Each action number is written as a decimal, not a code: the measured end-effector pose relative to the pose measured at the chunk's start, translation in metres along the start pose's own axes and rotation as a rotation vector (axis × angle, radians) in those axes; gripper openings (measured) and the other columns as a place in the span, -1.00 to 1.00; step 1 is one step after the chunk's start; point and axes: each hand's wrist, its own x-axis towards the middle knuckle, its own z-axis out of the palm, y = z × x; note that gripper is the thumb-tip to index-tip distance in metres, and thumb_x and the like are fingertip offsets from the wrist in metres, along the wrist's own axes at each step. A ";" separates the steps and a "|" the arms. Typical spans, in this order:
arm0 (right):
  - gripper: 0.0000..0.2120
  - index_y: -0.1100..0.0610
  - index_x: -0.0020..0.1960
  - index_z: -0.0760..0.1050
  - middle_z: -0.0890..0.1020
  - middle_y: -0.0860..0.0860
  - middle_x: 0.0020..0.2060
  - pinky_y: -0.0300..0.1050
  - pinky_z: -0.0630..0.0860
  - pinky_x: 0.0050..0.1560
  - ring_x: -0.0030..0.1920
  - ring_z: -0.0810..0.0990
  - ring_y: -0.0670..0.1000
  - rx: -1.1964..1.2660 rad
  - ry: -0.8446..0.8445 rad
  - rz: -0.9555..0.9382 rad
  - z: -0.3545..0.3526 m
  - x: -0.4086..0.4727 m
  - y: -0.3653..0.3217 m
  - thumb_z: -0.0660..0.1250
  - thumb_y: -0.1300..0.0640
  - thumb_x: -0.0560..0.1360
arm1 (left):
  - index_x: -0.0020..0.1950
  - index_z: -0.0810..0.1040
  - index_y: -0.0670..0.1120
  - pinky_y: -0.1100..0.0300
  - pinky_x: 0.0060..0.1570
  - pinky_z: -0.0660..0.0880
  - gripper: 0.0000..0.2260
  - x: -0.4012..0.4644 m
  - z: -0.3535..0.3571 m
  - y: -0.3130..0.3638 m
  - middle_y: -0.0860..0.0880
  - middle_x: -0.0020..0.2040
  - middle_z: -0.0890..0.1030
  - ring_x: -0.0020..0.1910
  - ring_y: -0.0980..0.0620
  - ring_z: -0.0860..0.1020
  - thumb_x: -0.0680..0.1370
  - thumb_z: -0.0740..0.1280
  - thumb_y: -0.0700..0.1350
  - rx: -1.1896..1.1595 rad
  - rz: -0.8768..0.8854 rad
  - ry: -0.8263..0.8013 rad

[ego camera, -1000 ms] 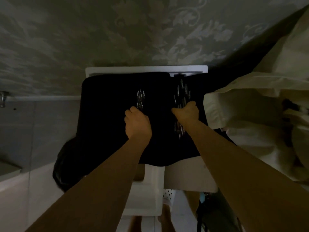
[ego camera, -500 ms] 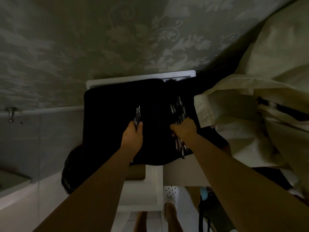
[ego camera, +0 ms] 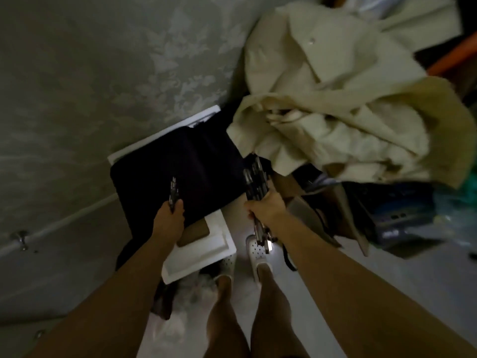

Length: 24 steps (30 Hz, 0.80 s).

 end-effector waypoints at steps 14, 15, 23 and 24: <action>-0.84 0.25 -0.02 0.55 0.66 0.23 -0.19 -0.08 0.61 -0.32 -0.38 0.63 0.06 0.437 0.294 0.254 -0.135 -0.162 0.199 0.44 0.28 0.42 | 0.02 0.48 -0.26 0.05 -0.22 0.43 -0.74 -0.138 0.095 -0.012 -0.21 -0.22 0.50 -0.24 -0.14 0.49 0.64 0.20 -0.05 0.424 0.139 -0.319; -0.89 0.21 -0.09 0.54 0.64 0.20 -0.23 -0.11 0.59 -0.36 -0.39 0.62 0.05 0.472 0.318 0.253 -0.146 -0.173 0.216 0.44 0.29 0.42 | 0.01 0.49 -0.26 0.04 -0.20 0.43 -0.72 -0.148 0.107 -0.012 -0.24 -0.19 0.51 -0.24 -0.15 0.50 0.64 0.19 -0.03 0.467 0.154 -0.359; -0.86 0.19 -0.16 0.48 0.60 0.15 -0.29 -0.04 0.61 -0.29 -0.43 0.63 0.05 0.709 0.491 0.284 -0.227 -0.249 0.374 0.44 0.29 0.39 | 0.03 0.53 -0.36 -0.20 0.06 0.48 -0.57 -0.263 0.225 -0.013 -0.40 -0.06 0.57 0.01 -0.39 0.55 0.65 0.15 0.03 0.653 0.347 -0.524; -0.87 0.19 -0.17 0.48 0.59 0.15 -0.30 -0.04 0.61 -0.29 -0.43 0.63 0.04 0.735 0.507 0.284 -0.237 -0.260 0.396 0.44 0.29 0.39 | -0.03 0.53 -0.32 -0.21 0.02 0.48 -0.61 -0.281 0.243 -0.016 -0.36 -0.15 0.55 -0.08 -0.34 0.55 0.65 0.15 0.00 0.639 0.355 -0.539</action>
